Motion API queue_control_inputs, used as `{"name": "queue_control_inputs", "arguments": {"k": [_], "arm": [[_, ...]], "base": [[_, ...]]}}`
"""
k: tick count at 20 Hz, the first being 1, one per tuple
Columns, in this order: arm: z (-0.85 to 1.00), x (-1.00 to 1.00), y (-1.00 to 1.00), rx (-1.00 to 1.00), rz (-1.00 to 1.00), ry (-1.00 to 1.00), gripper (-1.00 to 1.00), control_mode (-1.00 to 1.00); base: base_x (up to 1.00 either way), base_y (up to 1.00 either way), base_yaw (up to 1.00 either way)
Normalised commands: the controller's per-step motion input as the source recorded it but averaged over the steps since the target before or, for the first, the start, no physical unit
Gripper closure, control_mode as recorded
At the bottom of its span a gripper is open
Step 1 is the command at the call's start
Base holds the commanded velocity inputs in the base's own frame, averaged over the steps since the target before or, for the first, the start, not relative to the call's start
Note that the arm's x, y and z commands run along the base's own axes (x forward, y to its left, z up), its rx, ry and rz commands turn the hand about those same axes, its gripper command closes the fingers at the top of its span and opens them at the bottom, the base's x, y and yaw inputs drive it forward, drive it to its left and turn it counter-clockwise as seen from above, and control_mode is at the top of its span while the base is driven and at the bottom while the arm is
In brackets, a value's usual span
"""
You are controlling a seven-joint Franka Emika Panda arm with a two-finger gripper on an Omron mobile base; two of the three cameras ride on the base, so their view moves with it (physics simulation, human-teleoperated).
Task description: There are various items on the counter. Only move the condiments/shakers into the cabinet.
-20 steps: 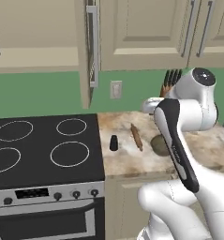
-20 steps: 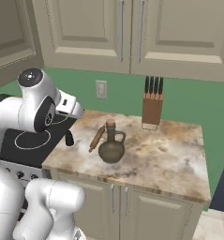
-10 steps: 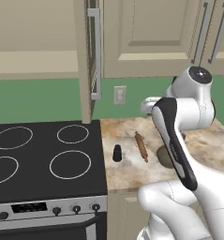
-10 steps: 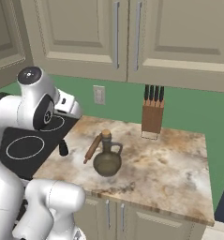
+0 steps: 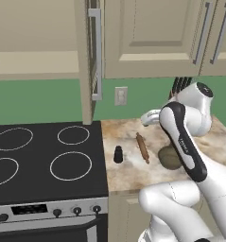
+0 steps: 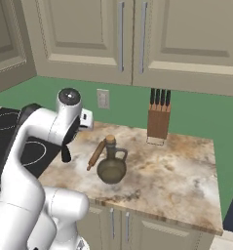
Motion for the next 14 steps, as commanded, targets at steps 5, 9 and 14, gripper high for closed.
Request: {"name": "queue_control_inputs", "arguments": {"k": [5,9,14], "arm": [[-0.43,0.38,0.13,-0.05,0.04,0.00,-1.00,-1.00],[-0.30,0.19,0.39,-0.16,0.00,0.00,-1.00,-1.00],[-0.41,0.00,0.25,-0.04,0.02,0.00,-1.00,-1.00]], "base": [[0.00,0.00,0.00],[0.00,0.00,0.00],[0.00,0.00,0.00]]}}
